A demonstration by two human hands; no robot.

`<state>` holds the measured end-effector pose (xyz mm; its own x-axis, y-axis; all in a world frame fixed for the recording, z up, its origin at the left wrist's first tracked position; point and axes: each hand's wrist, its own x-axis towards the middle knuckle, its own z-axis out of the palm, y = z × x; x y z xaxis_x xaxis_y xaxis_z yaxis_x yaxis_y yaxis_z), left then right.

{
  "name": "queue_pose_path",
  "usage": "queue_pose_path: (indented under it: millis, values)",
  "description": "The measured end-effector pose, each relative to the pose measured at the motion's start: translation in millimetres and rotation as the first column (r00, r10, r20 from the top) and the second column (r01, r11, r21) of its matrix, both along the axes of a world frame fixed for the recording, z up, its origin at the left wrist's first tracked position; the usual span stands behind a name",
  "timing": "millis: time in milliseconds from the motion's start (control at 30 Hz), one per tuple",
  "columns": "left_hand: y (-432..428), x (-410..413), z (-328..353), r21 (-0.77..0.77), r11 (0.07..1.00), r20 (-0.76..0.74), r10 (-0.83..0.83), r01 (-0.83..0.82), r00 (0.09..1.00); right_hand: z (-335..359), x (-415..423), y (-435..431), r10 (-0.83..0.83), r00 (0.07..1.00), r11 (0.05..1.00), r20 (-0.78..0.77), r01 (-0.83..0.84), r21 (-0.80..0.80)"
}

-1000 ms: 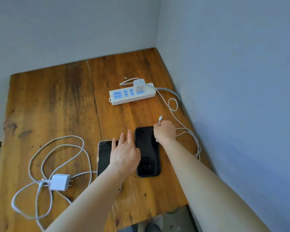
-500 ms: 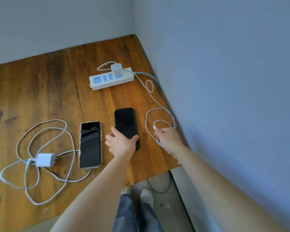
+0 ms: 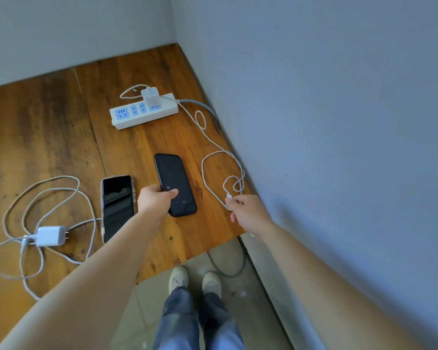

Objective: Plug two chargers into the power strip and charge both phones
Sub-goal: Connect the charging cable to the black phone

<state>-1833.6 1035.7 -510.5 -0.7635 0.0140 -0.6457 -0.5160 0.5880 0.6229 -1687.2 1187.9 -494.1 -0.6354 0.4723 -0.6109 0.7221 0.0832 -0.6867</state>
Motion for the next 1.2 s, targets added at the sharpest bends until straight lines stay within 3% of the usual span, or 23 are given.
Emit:
queue_pose_path:
  millis: [200, 300, 700, 900, 1200]
  values:
    - [-28, 32, 56, 0.249, 0.928, 0.393, 0.164, -0.277, 0.905, 53, 14, -16, -0.002, 0.994, 1.0, -0.106, 0.004, 0.021]
    - [-43, 51, 88, 0.352, 0.855, 0.484, 0.184, -0.382, 0.856, 89, 23, -26, 0.002, 0.994, 0.998, -0.107, 0.005, 0.065]
    - [-58, 73, 166, 0.518, 0.681, 0.574, 0.172, -0.518, 0.801, 164, 51, -71, 0.073, 0.959, 0.996, -0.273, -0.056, 0.071]
    - [-58, 75, 180, 0.512, 0.674, 0.598, 0.166, -0.533, 0.785, 173, 40, -78, -0.009, 0.95, 0.994, -0.313, 0.044, 0.104]
    - [-56, 68, 185, 0.523, 0.688, 0.586, 0.138, -0.503, 0.798, 178, 30, -80, 0.025, 0.935, 0.983, -0.354, 0.041, 0.177]
